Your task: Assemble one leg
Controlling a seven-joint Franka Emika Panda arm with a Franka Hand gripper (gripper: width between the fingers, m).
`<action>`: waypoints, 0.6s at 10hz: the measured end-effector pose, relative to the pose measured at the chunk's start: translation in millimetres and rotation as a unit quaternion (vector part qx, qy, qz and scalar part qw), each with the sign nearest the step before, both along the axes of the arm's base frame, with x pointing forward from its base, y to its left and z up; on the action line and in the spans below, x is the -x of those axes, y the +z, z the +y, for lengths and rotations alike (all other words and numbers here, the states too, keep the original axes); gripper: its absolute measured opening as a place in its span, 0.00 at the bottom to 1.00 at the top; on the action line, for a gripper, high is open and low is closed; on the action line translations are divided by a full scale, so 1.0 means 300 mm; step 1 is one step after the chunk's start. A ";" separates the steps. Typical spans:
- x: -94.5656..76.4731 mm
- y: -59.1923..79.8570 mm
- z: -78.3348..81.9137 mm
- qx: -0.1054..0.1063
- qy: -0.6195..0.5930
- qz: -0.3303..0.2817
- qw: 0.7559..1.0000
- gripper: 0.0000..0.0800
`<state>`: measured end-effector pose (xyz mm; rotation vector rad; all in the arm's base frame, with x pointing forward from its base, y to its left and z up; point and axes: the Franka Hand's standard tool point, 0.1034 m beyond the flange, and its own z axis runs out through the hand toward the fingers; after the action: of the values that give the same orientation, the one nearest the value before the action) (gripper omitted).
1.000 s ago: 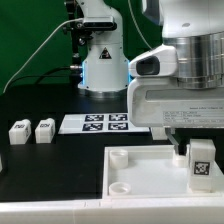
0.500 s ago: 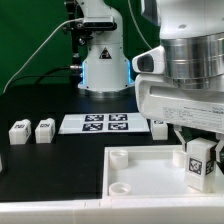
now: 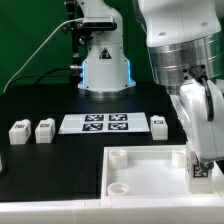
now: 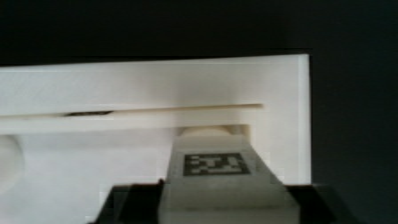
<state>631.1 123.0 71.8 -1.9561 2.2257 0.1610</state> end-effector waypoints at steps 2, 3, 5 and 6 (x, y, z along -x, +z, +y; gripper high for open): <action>0.001 0.000 0.002 -0.002 -0.028 0.006 1.000 0.51; 0.001 0.000 0.003 -0.001 -0.014 0.003 1.000 0.68; 0.005 0.000 0.004 0.006 0.086 -0.014 0.996 0.79; 0.005 0.012 0.005 0.011 0.172 -0.030 0.985 0.80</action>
Offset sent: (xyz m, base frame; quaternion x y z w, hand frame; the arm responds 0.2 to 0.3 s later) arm 0.0000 0.0000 0.0000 0.0000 0.0000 -0.0899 0.9960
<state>629.6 124.6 75.4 -2.3111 1.8436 0.1192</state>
